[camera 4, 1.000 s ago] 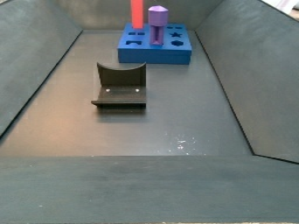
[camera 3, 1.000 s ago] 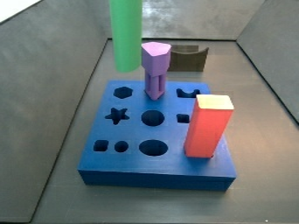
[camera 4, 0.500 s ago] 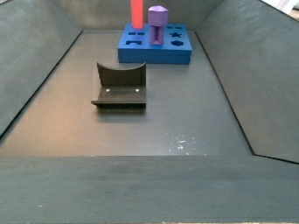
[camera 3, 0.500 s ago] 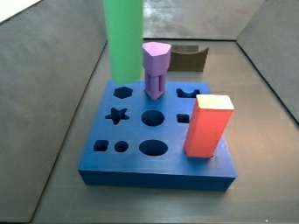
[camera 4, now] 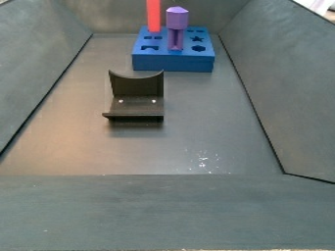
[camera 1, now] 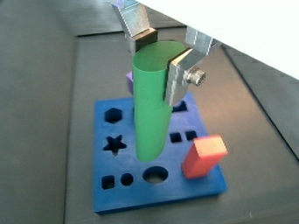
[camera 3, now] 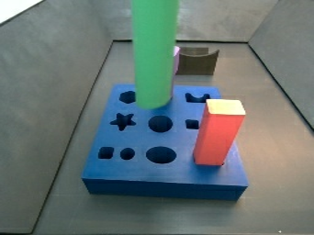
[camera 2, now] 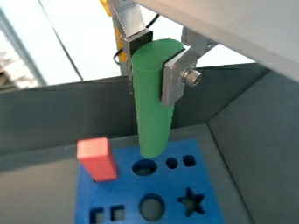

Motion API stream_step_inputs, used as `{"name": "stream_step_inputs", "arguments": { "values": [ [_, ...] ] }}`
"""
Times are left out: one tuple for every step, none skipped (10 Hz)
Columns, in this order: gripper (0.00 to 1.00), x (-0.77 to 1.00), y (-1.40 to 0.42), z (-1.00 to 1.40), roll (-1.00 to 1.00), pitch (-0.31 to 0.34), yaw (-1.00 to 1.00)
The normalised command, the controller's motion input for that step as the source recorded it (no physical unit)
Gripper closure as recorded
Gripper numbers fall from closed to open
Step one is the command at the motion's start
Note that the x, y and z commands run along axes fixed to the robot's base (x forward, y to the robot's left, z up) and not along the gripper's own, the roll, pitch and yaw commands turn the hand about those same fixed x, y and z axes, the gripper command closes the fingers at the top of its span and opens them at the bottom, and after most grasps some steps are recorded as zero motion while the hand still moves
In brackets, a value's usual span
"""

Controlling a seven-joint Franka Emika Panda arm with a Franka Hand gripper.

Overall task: Pick up the oval object. Move up. Move to above the board. Insert the oval object.
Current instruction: Insert the oval object.

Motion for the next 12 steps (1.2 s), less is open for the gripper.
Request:
{"name": "stream_step_inputs", "arguments": {
  "values": [
    [1.00, 0.02, -0.21, -0.11, 0.00, 0.000, -0.95],
    [1.00, 0.00, -0.13, -0.13, 0.00, 0.000, -0.99],
    [1.00, 0.00, -0.09, -0.14, 0.00, 0.000, -1.00],
    [1.00, 0.00, -0.07, -0.15, 0.00, 0.000, -1.00],
    [1.00, 0.11, -0.06, -0.20, 0.00, 0.000, -0.92],
    [1.00, 0.29, -0.09, -0.22, 0.01, 0.000, -0.76],
    [1.00, 0.31, -0.09, -0.23, 0.02, 0.000, -0.74],
    [1.00, 0.30, -0.09, -0.24, 0.02, 0.000, -0.75],
    [1.00, 0.21, -0.07, -0.26, 0.03, 0.000, -0.81],
    [1.00, 0.15, 0.00, -0.32, 0.00, 0.069, -0.50],
    [1.00, 0.00, 0.00, -0.03, 0.00, 0.000, 0.00],
    [1.00, -0.08, 0.00, -0.40, 0.00, 0.000, -0.06]
  ]
}}
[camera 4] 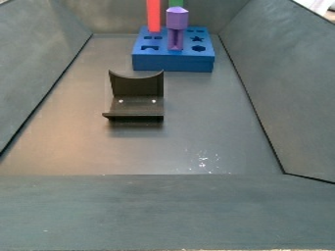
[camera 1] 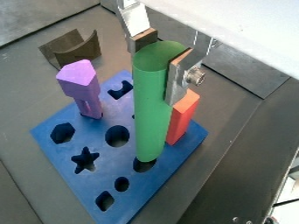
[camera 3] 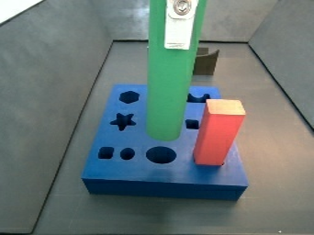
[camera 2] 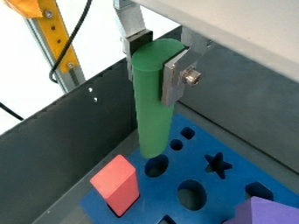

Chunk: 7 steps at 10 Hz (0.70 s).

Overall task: Pick up the oval object. Move up. Move to above the board. Insert the oval object.
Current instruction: Insert the oval object.

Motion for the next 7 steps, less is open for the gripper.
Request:
{"name": "stream_step_inputs", "arguments": {
  "values": [
    [1.00, 0.00, 0.00, -0.50, 0.00, 0.000, 0.00],
    [1.00, 0.00, 0.03, -0.52, 0.00, 0.000, 0.04],
    [1.00, 0.00, 0.05, -0.48, 0.00, -0.019, 0.11],
    [1.00, 0.01, 0.15, -0.44, -0.03, -0.034, 0.17],
    [1.00, 0.00, 0.14, -0.42, -0.02, -0.017, 0.13],
    [1.00, 0.00, 0.07, -0.06, 0.00, 0.000, 0.00],
    [1.00, 0.00, 0.00, -0.06, 0.00, 0.006, 0.00]
  ]
}}
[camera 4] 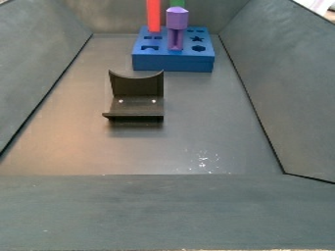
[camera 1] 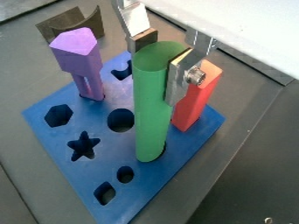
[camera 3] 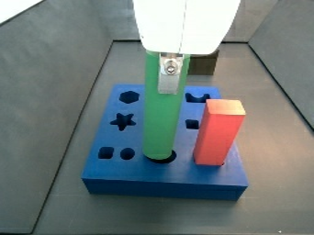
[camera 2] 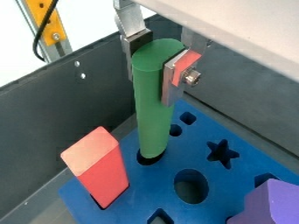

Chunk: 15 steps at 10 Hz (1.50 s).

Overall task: Pick up the oval object. Move up. Move to above the board. Insert the oval object.
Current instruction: Insert the oval object.

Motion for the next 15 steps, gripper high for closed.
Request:
{"name": "stream_step_inputs", "arguments": {
  "values": [
    [1.00, 0.00, 0.00, -0.15, 0.00, 0.000, 0.00],
    [1.00, 0.09, 0.00, -0.17, 0.00, 0.000, 0.03],
    [1.00, 0.15, -0.01, -0.17, 0.00, 0.000, 0.05],
    [1.00, 0.25, -0.04, -0.15, 0.00, 0.000, 0.07],
    [1.00, 0.35, -0.05, -0.12, 0.00, 0.000, 0.08],
    [1.00, 0.32, -0.05, -0.12, 0.00, 0.000, 0.07],
    [1.00, 0.16, -0.05, -0.19, 0.00, 0.000, 0.02],
    [1.00, 0.00, -0.05, -0.32, 0.00, 0.047, 0.00],
    [1.00, -0.10, -0.02, -0.35, 0.01, 0.064, 0.00],
    [1.00, -0.21, -0.19, -0.43, 0.08, 0.011, 0.00],
    [1.00, -0.15, -0.33, -0.62, 0.19, 0.000, 0.00],
    [1.00, -0.07, -0.33, -0.68, 0.21, 0.000, -0.01],
    [1.00, -0.03, -0.34, -0.78, 0.20, 0.000, -0.04],
    [1.00, -0.06, -0.21, -0.69, 0.13, 0.003, -0.01],
    [1.00, 0.00, 0.00, 0.00, 0.00, 0.000, 0.00]
  ]
}}
